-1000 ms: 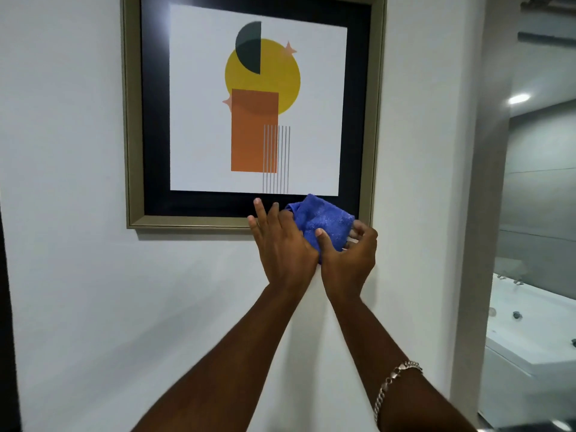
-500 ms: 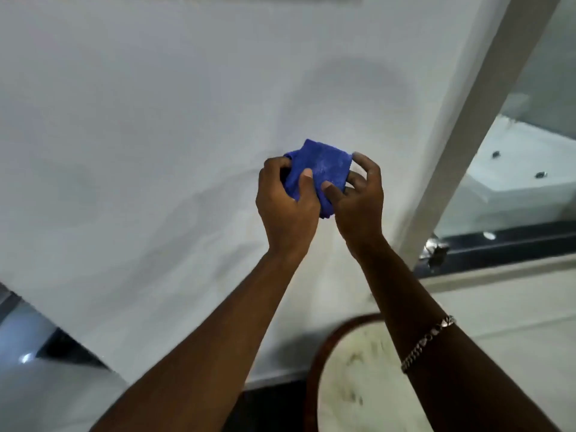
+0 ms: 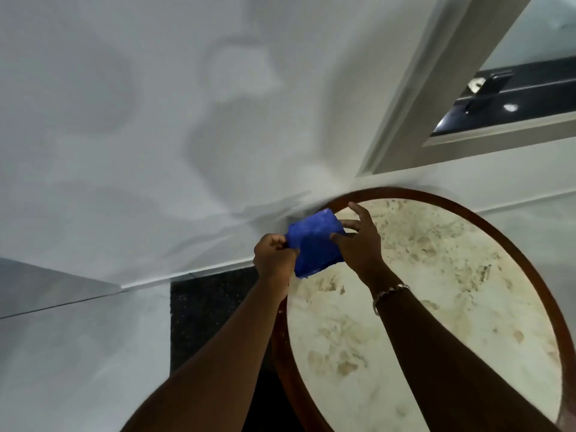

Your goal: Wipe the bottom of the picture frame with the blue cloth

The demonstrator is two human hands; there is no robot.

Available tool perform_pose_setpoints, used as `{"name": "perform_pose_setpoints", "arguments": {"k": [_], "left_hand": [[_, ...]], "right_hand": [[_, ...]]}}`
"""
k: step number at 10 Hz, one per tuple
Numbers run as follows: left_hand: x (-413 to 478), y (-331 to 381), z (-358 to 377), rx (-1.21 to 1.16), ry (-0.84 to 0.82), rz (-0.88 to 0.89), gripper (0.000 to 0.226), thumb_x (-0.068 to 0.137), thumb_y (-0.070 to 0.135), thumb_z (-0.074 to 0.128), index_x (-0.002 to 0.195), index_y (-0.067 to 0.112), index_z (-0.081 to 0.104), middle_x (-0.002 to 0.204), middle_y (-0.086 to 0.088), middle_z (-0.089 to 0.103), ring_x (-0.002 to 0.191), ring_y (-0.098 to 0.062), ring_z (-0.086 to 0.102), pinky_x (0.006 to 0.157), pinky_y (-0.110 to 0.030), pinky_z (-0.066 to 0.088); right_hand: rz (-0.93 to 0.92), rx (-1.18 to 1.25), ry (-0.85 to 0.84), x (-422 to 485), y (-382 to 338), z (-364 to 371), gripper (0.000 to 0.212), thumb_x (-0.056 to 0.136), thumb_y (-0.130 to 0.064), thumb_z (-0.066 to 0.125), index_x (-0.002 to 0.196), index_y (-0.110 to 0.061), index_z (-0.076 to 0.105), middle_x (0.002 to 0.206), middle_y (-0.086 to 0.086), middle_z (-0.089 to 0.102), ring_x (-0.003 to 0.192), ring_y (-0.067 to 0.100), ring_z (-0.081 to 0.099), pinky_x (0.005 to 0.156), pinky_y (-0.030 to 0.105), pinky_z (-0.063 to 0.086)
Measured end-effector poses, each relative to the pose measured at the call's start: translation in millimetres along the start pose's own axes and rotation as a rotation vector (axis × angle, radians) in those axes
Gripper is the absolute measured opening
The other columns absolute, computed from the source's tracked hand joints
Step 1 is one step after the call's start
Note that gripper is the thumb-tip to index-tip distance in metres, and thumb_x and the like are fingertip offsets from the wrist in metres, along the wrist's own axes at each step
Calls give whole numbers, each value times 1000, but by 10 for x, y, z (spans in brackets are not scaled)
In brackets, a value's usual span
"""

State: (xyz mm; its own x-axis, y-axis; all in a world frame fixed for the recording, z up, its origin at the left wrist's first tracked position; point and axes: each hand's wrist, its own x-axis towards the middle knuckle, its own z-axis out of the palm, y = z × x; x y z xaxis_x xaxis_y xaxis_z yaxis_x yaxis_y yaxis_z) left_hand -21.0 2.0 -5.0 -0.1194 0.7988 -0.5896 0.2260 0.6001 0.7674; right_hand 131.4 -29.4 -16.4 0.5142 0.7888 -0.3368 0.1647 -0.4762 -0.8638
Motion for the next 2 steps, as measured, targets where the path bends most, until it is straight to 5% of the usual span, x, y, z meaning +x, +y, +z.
{"name": "perform_pose_setpoints", "arguments": {"k": [1,2], "left_hand": [[114,-155,25,51,-105,31,35,73,-14,65,97,10,58,96,-14,67,93,-33,68,84,-54,60],[137,-59,-117,176,-151,107,38,79,-8,65,104,18,53,108,-14,66,98,-30,65,88,-48,59]], "right_hand": [[-24,-94,-48,65,246,57,66,85,1,67,142,-20,42,116,4,64,102,18,59,71,13,46],[-122,-222,2,1,316,88,53,86,2,64,136,-6,49,133,18,60,118,34,59,99,38,51]]}}
